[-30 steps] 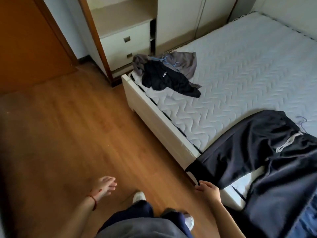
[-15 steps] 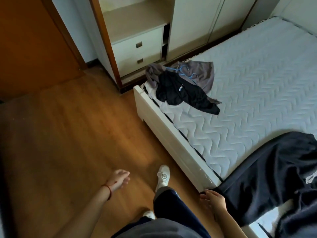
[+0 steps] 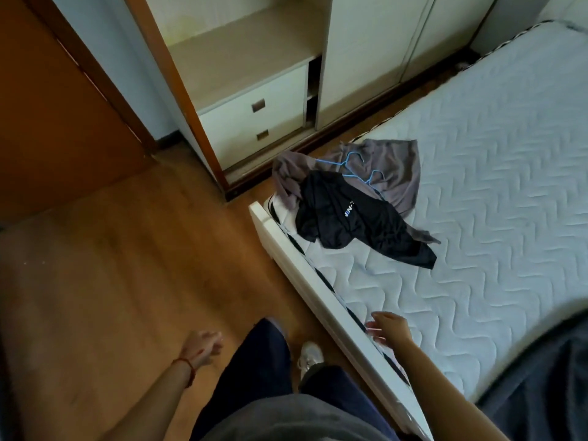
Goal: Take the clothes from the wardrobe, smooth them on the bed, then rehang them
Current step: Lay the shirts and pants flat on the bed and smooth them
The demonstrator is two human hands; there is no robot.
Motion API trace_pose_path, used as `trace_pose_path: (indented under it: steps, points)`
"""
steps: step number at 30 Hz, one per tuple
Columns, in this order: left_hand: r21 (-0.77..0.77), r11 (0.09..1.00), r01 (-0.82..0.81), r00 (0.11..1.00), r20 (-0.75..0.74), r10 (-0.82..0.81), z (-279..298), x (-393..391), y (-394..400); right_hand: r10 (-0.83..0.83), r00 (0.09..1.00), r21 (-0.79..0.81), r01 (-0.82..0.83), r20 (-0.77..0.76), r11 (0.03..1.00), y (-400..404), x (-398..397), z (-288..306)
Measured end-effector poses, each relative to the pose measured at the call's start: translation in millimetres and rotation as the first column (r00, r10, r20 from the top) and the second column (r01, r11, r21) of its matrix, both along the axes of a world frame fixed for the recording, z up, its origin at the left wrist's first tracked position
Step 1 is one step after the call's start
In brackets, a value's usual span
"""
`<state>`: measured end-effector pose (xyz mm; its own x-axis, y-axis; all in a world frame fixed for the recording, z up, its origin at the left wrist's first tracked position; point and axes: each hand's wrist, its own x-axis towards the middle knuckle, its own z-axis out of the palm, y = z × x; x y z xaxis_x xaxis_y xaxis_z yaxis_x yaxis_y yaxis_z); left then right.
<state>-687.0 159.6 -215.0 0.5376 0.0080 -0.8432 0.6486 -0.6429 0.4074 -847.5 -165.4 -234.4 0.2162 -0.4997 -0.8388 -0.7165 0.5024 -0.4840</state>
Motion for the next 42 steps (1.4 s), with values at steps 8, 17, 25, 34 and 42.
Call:
trace_pose_path:
  steps: [8, 17, 25, 34, 42]
  points:
    - [0.077, 0.985, 0.155, 0.987, -0.057, -0.151, -26.4, 151.2, -36.8, -0.148, 0.987, -0.035, 0.151, 0.064, 0.988, -39.4, 109.2, -4.7]
    - [0.043, 0.881, 0.471, 0.880, 0.039, -0.473, -22.1, 322.6, -183.5, -0.338, 0.938, 0.009, 0.339, -0.079, 0.941, -34.2, 156.5, -26.8]
    - [0.040, 0.701, 0.712, 0.680, 0.211, -0.702, -58.1, 350.2, -337.4, -0.311, 0.937, -0.105, 0.297, -0.160, 0.949, -93.4, 171.0, -55.6]
    - [0.211, 0.460, 0.862, 0.330, 0.455, -0.827, -147.0, 343.3, -458.0, -0.086, 0.961, -0.485, -0.054, -0.262, 0.873, -243.3, 212.2, -130.3]
    - [0.505, 0.289, 0.813, 0.060, 0.421, -0.905, -199.2, 334.1, -472.3, 0.172, 0.886, -0.544, -0.406, -0.430, 0.735, -271.6, 224.0, -186.9]
